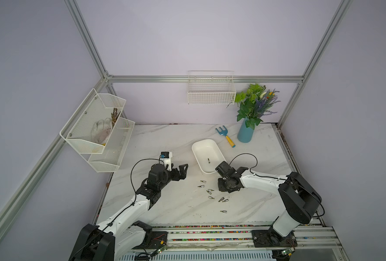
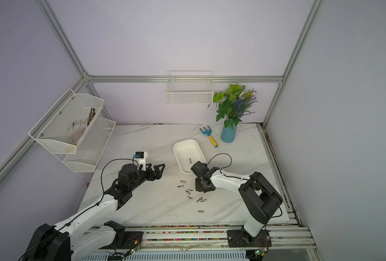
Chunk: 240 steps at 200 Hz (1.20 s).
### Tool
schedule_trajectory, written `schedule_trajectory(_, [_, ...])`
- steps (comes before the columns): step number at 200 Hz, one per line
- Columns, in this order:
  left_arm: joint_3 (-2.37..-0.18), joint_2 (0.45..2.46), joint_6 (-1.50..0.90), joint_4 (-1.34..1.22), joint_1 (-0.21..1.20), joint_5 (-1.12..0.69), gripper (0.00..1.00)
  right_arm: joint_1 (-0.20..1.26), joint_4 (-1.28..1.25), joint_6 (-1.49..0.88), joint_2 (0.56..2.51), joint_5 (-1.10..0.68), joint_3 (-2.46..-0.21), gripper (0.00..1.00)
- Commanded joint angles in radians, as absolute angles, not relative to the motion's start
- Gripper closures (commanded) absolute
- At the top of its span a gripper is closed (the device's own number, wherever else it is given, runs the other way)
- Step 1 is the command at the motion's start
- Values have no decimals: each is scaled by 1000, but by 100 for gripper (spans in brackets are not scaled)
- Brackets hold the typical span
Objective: Put the bit on the desktop into the storage box
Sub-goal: Pick up the screwdriver bit from the center of the board.
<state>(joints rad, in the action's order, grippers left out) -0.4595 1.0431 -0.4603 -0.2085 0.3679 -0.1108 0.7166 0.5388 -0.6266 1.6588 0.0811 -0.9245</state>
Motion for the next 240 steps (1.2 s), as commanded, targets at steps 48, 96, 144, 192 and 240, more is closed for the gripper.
schedule_trajectory(48, [-454,1030,-445,-234,371,-101,0,724,584,-623,1671,110,-908,85])
schedule_trajectory(96, [-453,1029,-444,-232,371,-96,0,724,586,-624,1640,119,-913,87])
schedule_trajectory(144, [-453,1028,-445,-231,372,-94,0,725,608,-625,1567,147,-914,87])
schedule_trajectory(192, [-452,1029,-445,-231,371,-91,0,724,610,-624,1569,146,-911,86])
schedule_trajectory(240, [-451,1029,-445,-232,371,-90,0,724,598,-624,1567,150,-907,87])
